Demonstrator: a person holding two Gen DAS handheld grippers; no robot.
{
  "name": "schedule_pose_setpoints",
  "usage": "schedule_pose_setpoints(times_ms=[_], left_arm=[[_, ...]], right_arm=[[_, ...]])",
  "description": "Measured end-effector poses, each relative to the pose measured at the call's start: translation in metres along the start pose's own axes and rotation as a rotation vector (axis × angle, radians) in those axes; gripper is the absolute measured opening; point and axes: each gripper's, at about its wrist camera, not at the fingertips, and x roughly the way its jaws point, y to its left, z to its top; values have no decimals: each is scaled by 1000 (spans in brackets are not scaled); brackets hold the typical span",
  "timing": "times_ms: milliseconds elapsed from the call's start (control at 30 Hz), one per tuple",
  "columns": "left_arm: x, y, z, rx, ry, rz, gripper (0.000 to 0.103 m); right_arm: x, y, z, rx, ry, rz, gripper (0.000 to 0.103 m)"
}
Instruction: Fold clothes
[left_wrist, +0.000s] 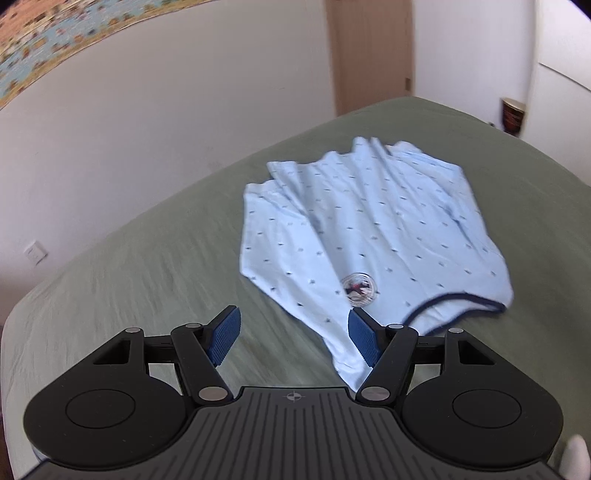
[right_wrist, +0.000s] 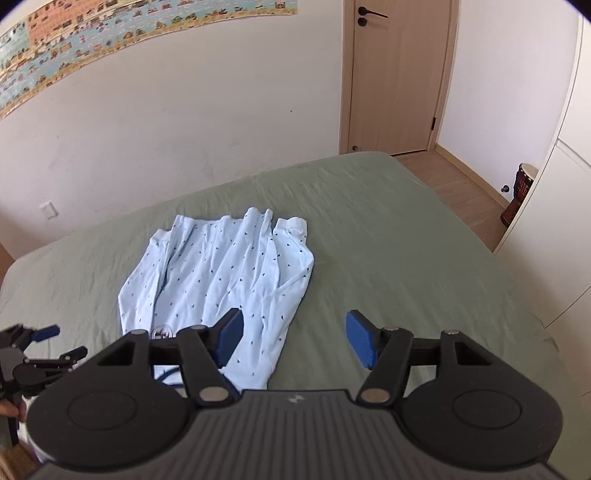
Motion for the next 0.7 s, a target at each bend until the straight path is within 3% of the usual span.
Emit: schedule_pose_setpoints(times_ms=[367,700], left_arm=[[58,-15,26,8,14,17,64],[141,-42,50,40,108,-5,63]], right_arm=[[48,-1,-1,11,8,117,65],[109,-30,9,39,117,151,65]])
